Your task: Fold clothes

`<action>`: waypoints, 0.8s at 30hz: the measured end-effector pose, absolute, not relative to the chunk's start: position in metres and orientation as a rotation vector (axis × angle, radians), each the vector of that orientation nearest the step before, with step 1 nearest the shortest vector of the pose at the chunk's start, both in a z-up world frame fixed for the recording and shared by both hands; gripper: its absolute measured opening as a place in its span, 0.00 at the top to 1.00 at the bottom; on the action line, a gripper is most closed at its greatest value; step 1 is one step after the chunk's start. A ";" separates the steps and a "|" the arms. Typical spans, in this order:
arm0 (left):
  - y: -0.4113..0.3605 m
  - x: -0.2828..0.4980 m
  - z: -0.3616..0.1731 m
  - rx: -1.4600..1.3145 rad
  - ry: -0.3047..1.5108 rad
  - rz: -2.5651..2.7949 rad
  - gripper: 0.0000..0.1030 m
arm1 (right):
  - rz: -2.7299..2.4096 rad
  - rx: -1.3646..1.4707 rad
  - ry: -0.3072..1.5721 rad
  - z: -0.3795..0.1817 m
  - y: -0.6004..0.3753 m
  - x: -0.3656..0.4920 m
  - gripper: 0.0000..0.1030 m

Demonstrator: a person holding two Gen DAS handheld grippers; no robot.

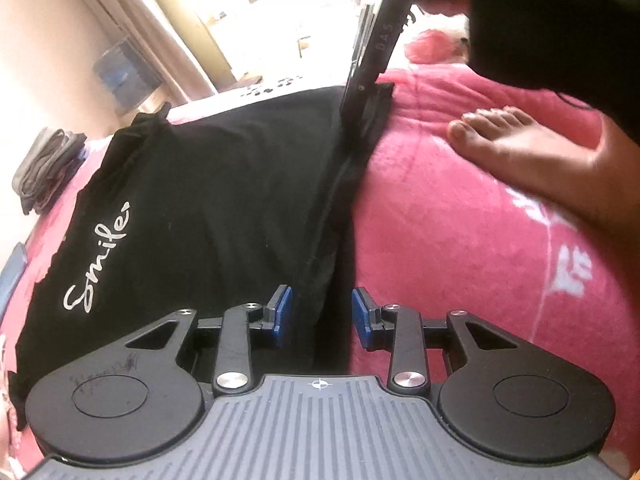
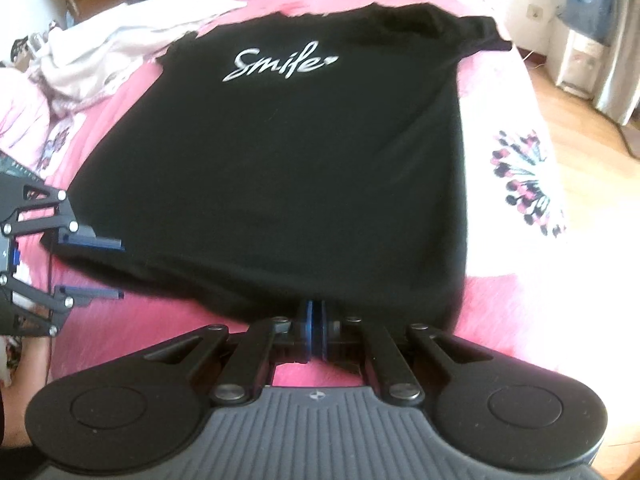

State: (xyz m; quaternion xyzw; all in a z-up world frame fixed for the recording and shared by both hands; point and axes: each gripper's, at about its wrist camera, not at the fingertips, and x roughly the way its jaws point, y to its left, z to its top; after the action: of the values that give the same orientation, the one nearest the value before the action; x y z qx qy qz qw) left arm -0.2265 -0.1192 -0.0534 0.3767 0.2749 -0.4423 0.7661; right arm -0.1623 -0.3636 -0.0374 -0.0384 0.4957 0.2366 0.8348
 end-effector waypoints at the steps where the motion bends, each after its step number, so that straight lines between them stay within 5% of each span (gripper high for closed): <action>1: -0.120 -0.223 -0.053 0.802 0.606 -0.957 0.68 | 0.496 -0.078 1.044 -0.038 -0.365 -0.161 0.96; 24: -0.111 -0.164 -0.056 0.442 0.779 -0.775 0.70 | 0.944 -0.390 0.941 -0.045 -0.274 -0.183 0.94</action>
State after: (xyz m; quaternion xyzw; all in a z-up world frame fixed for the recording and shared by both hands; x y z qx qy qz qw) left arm -0.1638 -0.1111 -0.0556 0.2082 0.3671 -0.3651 0.8298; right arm -0.1828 -0.2740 -0.0452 -0.1796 0.4337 0.4351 0.7683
